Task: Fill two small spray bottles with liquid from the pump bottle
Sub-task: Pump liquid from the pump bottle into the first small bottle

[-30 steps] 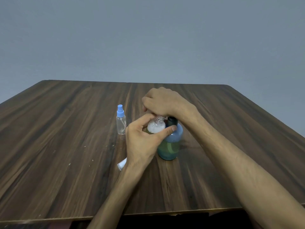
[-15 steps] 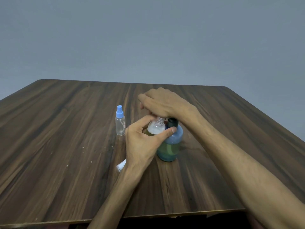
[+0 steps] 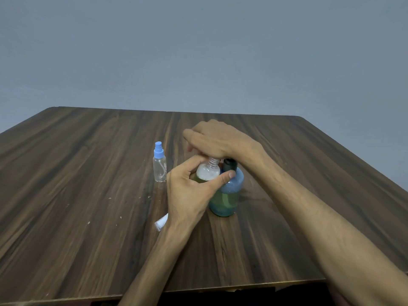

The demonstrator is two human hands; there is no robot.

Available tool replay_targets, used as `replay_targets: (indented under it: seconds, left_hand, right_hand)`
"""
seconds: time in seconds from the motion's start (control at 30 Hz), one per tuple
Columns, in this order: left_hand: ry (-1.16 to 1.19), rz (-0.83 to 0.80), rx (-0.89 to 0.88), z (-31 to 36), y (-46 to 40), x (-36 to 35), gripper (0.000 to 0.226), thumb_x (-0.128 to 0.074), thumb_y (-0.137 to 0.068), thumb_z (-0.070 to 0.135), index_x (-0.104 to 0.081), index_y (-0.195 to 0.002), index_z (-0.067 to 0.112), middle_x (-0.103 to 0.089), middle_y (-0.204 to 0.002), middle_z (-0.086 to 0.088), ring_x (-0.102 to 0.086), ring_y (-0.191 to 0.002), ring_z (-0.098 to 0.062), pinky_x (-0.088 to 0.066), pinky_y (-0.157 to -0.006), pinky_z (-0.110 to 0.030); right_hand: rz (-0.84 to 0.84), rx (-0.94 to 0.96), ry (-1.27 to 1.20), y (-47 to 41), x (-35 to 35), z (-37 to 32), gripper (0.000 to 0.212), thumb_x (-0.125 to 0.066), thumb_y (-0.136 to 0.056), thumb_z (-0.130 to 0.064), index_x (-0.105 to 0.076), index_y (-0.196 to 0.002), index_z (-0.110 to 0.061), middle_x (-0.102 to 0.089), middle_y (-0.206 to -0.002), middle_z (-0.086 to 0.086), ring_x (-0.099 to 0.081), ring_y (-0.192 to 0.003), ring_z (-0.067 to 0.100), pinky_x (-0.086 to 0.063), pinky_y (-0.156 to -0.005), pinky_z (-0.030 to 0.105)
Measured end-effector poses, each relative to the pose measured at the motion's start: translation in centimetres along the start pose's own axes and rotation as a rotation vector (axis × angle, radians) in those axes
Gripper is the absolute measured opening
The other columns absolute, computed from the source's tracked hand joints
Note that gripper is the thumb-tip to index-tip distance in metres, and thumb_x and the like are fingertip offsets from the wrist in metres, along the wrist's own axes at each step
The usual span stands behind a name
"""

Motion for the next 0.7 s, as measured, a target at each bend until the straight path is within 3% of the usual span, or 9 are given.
replay_targets:
  seconds: [0.13,0.27,0.43,0.57,0.7]
  left_hand:
    - [0.001,0.000,0.006,-0.1,0.1,0.1,0.031,-0.104,-0.072,0.016,-0.084,-0.096,0.017,-0.084,-0.090,0.007,-0.081,-0.090,-0.019,-0.068,-0.083,-0.046]
    - [0.004,-0.003,0.011,-0.3,0.0,0.0,0.030,-0.103,-0.071,0.018,-0.084,-0.095,0.020,-0.084,-0.088,0.007,-0.080,-0.087,-0.015,-0.065,-0.080,-0.037]
    - [0.025,-0.003,0.016,-0.3,0.0,0.0,0.032,-0.103,-0.071,0.017,-0.085,-0.097,0.021,-0.084,-0.089,0.009,-0.081,-0.087,-0.014,-0.066,-0.082,-0.036]
    - [0.019,-0.007,0.007,0.0,0.0,0.1,0.031,-0.103,-0.071,0.017,-0.084,-0.094,0.026,-0.084,-0.089,0.011,-0.079,-0.085,-0.008,-0.064,-0.080,-0.029]
    - [0.030,-0.004,0.008,0.1,0.0,0.0,0.032,-0.103,-0.071,0.015,-0.084,-0.095,0.023,-0.084,-0.089,0.010,-0.080,-0.087,-0.012,-0.065,-0.082,-0.032]
  right_hand:
    - [0.009,0.016,-0.008,0.1,0.4,-0.3,0.069,-0.023,-0.085,-0.051,-0.077,-0.101,-0.011,-0.080,-0.089,0.003,-0.071,-0.089,0.027,-0.057,-0.089,0.044]
    - [-0.036,0.014,0.021,0.0,-0.2,-0.1,0.065,-0.026,-0.090,-0.051,-0.077,-0.099,-0.013,-0.079,-0.091,0.003,-0.071,-0.090,0.027,-0.056,-0.088,0.044]
    - [0.041,0.044,-0.036,0.1,0.8,-0.2,0.065,-0.025,-0.087,-0.051,-0.074,-0.102,-0.012,-0.078,-0.089,0.002,-0.070,-0.090,0.026,-0.055,-0.086,0.044]
    - [0.000,0.049,-0.003,0.4,0.2,-0.5,0.063,-0.026,-0.090,-0.050,-0.075,-0.100,-0.012,-0.078,-0.089,0.002,-0.070,-0.089,0.027,-0.056,-0.087,0.046]
    - [0.064,0.049,-0.075,0.5,0.9,-0.3,0.064,-0.026,-0.088,-0.050,-0.072,-0.103,-0.008,-0.078,-0.091,0.005,-0.068,-0.089,0.029,-0.054,-0.084,0.045]
Point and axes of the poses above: each hand's wrist, its own y-axis away from the middle knuckle, its own x-axis out of the back of the hand, z = x × y, the point moved 5 cm from there along -y, towards the middle knuckle
